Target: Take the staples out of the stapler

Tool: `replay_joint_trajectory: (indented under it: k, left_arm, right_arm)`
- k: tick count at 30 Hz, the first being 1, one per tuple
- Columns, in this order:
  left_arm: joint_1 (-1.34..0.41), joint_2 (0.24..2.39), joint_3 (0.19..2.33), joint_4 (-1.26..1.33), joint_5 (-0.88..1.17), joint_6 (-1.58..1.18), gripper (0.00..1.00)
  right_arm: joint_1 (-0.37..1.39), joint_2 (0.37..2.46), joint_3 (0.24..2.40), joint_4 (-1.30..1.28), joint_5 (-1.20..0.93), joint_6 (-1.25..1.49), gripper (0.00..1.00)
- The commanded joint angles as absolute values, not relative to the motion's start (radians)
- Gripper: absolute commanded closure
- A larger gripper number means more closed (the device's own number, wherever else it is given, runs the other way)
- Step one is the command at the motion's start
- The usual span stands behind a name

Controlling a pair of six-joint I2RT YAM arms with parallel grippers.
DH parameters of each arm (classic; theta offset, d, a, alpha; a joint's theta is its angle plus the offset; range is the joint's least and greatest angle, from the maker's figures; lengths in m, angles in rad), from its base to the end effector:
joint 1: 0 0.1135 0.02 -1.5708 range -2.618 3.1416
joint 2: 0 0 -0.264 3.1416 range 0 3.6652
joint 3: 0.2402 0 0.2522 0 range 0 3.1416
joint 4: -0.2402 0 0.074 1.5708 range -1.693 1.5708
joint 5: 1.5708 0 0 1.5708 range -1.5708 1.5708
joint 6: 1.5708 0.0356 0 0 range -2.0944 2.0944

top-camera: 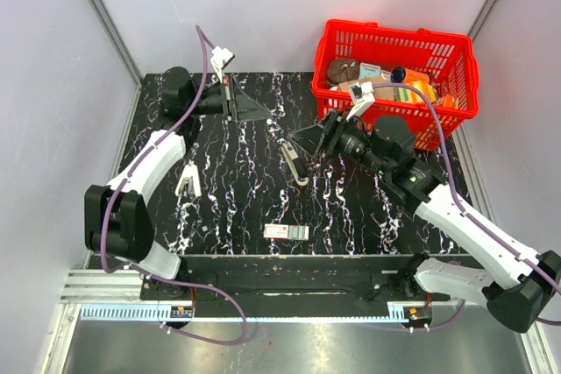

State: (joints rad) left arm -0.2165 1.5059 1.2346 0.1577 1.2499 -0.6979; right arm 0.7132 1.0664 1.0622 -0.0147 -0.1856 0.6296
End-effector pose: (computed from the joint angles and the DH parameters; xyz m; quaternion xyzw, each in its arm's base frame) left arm 0.3245 -0.1060 0.3594 0.2341 0.6805 -0.6301 0.2918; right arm 0.1822 0.1663 0.4015 -0.0945 0.7074 0.4856 0.5049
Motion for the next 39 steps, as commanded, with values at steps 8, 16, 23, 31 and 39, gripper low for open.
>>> replay_joint_trajectory:
  k: [8,16,23,31,39]
  left_arm:
    - [-0.224,1.536,1.144,1.347,1.21,-1.704,1.0]
    - [-0.227,1.477,1.051,1.203,1.147,-1.595,1.0]
    - [-0.232,1.479,1.052,1.198,1.134,-1.6,1.0]
    - [-0.242,1.457,1.034,1.177,1.117,-1.591,1.0]
    - [-0.252,1.445,1.023,1.147,1.115,-1.565,1.0]
  right_arm:
    - [0.715,1.13,1.1,0.227,-0.287,0.744,0.38]
    - [0.715,1.192,1.129,0.296,-0.307,0.77,0.38]
    - [0.716,1.236,1.137,0.339,-0.319,0.798,0.41]
    - [0.716,1.276,1.141,0.376,-0.319,0.811,0.47]
    - [0.716,1.29,1.138,0.414,-0.322,0.83,0.57]
